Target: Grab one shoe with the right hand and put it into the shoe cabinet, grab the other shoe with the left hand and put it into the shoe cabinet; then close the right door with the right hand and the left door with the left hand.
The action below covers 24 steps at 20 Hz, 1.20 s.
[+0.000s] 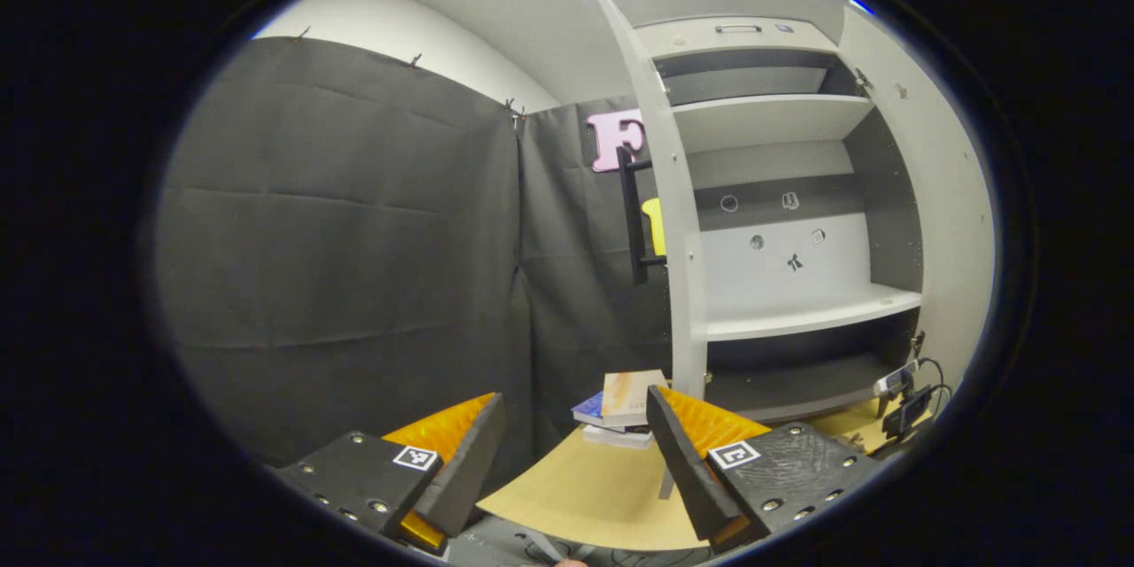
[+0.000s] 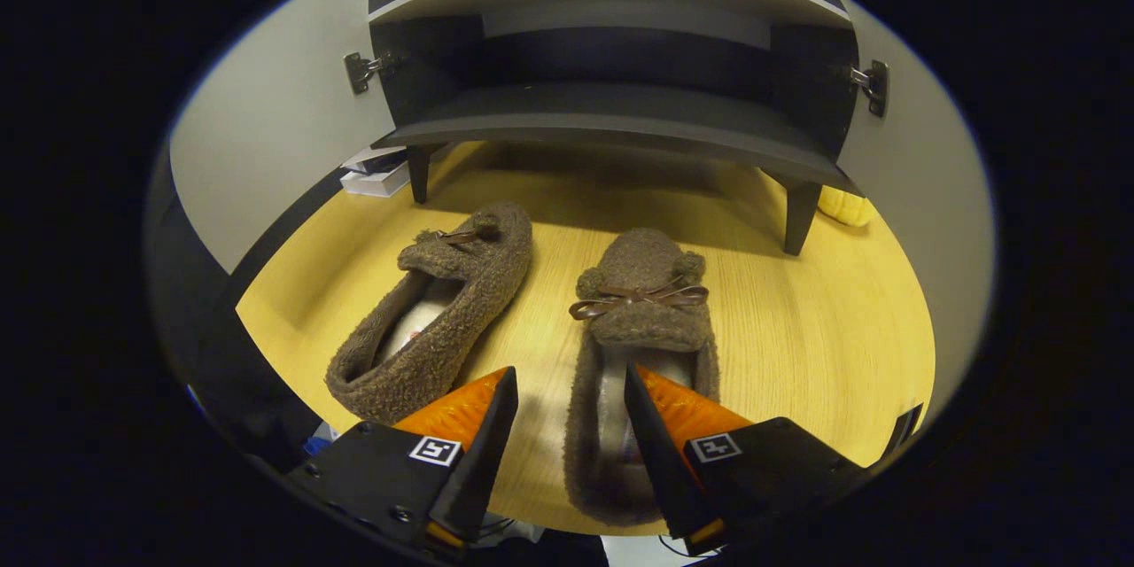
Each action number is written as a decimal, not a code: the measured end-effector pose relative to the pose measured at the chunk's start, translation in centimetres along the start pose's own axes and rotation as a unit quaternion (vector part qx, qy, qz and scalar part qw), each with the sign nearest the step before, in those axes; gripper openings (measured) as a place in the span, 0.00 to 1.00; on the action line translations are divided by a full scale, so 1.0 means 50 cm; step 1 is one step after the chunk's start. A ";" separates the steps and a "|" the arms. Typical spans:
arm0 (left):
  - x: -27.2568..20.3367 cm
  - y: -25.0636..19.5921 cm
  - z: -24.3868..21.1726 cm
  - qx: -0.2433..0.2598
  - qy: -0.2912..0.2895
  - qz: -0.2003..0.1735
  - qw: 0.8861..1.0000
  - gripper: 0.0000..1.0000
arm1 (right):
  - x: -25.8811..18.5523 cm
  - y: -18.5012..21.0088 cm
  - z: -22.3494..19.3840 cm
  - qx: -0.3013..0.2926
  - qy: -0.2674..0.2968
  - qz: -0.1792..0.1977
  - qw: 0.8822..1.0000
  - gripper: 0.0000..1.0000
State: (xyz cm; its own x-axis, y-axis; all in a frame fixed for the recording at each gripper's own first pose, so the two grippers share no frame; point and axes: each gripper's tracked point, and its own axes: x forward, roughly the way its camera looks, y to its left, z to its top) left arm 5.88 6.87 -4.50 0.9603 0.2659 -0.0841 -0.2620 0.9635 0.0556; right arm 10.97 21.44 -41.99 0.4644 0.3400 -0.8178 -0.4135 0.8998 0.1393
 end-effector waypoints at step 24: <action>-0.047 -0.101 0.031 -0.014 -0.030 -0.081 0.996 0.91 | -0.190 -0.031 0.188 0.091 -0.138 0.041 0.985 0.05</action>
State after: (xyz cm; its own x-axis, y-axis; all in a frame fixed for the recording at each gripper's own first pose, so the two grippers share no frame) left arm 5.10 1.31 -3.02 0.9940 0.1049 -0.0300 -0.1044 0.9944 0.0188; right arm 14.54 19.39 -29.18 0.6408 0.4528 -0.6199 -0.3228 0.8916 0.3176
